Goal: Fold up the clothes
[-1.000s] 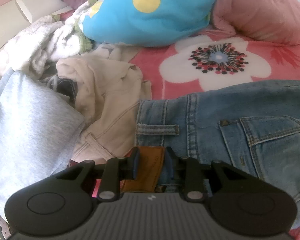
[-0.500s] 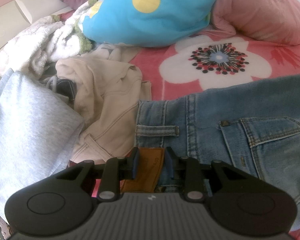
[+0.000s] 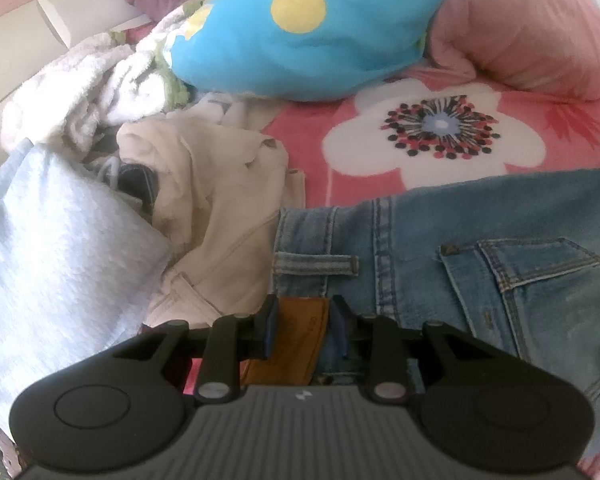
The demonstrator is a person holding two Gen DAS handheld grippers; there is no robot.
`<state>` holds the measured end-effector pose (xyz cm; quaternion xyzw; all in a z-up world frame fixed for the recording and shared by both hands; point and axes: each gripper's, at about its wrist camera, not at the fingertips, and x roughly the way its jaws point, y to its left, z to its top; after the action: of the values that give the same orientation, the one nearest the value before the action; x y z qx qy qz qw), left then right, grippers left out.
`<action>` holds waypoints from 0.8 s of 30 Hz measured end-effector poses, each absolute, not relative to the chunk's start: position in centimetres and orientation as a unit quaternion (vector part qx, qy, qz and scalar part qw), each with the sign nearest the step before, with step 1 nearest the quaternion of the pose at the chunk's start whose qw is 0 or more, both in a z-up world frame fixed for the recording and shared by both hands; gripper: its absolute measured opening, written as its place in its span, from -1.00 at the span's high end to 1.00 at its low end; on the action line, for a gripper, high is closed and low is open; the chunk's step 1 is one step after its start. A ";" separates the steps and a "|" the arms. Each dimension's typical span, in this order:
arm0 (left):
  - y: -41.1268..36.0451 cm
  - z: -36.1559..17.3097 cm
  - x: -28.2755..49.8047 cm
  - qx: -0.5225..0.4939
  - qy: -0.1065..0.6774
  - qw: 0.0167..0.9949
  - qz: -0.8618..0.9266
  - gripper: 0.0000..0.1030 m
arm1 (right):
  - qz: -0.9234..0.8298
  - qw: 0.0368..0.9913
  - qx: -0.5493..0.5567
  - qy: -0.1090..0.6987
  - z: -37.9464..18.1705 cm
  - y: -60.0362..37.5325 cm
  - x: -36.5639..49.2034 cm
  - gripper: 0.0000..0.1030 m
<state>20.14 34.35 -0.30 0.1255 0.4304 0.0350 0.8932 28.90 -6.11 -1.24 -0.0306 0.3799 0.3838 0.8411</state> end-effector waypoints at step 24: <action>32.3 -0.9 23.2 0.145 0.419 0.895 0.053 0.57 | 0.360 0.853 0.016 0.378 -4.2 -7.9 28.9 1.00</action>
<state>23.16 32.25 -0.91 0.1453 0.4192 0.0529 0.8946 28.89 -7.90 -4.19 0.0159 0.3780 0.3597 0.8529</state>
